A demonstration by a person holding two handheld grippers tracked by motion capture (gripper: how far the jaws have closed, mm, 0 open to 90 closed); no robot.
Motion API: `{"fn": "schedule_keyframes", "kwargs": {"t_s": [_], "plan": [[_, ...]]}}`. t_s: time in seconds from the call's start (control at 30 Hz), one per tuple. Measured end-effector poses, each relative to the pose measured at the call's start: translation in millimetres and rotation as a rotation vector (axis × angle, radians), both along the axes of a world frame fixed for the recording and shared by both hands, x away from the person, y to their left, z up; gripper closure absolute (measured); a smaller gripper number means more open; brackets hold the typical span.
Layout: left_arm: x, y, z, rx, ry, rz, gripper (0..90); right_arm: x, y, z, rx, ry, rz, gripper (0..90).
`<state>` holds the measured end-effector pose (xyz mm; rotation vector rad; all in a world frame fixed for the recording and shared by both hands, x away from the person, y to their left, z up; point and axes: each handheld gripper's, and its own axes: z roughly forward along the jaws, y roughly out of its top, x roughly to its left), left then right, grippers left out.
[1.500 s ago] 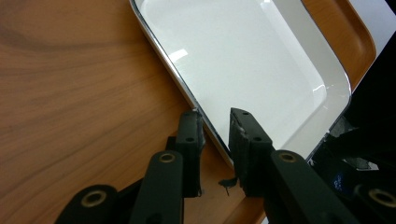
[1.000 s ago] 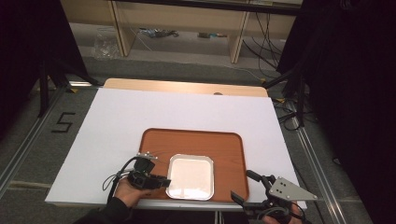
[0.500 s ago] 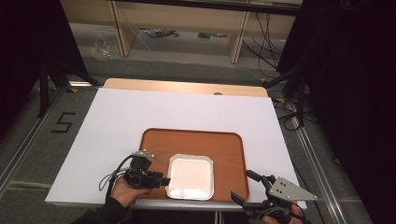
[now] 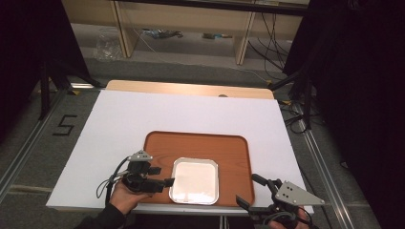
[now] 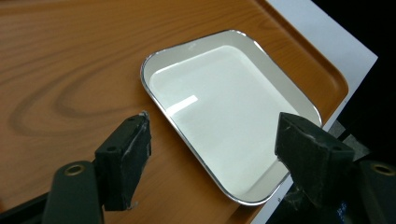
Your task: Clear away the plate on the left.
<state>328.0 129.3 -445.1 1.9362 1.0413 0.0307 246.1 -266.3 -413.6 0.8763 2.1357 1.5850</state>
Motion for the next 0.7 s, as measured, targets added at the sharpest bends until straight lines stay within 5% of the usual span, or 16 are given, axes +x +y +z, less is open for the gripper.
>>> {"fn": "schedule_keyframes", "kwargs": {"t_s": [0.27,0.7], "plan": [[-5.6,3.9,4.1,-0.022,-0.040,-0.006,21.5,0.1,0.1,-0.1,-0.001,-0.002,0.001,16.4],[-12.5,8.6,7.5,0.000,-0.075,-0.007,18.5,2.2,-0.4,-0.3,-0.007,-0.031,0.009,16.3]]}}
